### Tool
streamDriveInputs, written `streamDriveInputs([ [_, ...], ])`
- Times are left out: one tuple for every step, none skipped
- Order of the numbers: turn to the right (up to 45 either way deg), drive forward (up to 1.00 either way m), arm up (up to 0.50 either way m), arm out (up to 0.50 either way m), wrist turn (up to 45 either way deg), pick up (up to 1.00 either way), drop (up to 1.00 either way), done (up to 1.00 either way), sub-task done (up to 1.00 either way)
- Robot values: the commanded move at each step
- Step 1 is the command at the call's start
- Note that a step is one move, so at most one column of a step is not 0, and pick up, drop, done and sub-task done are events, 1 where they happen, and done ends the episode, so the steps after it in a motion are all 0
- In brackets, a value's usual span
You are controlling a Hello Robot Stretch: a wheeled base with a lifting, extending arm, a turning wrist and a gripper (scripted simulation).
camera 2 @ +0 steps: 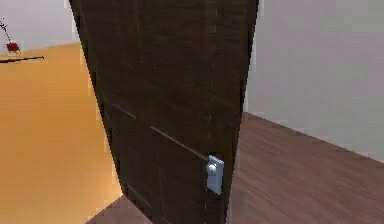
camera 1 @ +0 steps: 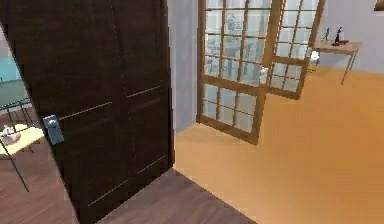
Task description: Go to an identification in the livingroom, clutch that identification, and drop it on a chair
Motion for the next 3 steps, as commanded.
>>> streamDriveInputs([
  [33.0, 0.00, 0.00, 0.00, 0.0, 0.00, 0.00, 0.00, 0.00],
  [0.0, 1.00, 0.00, 0.00, 0.0, 0.00, 0.00, 0.00, 0.00],
  [0.0, 1.00, 0.00, 0.00, 0.0, 0.00, 0.00, 0.00, 0.00],
])
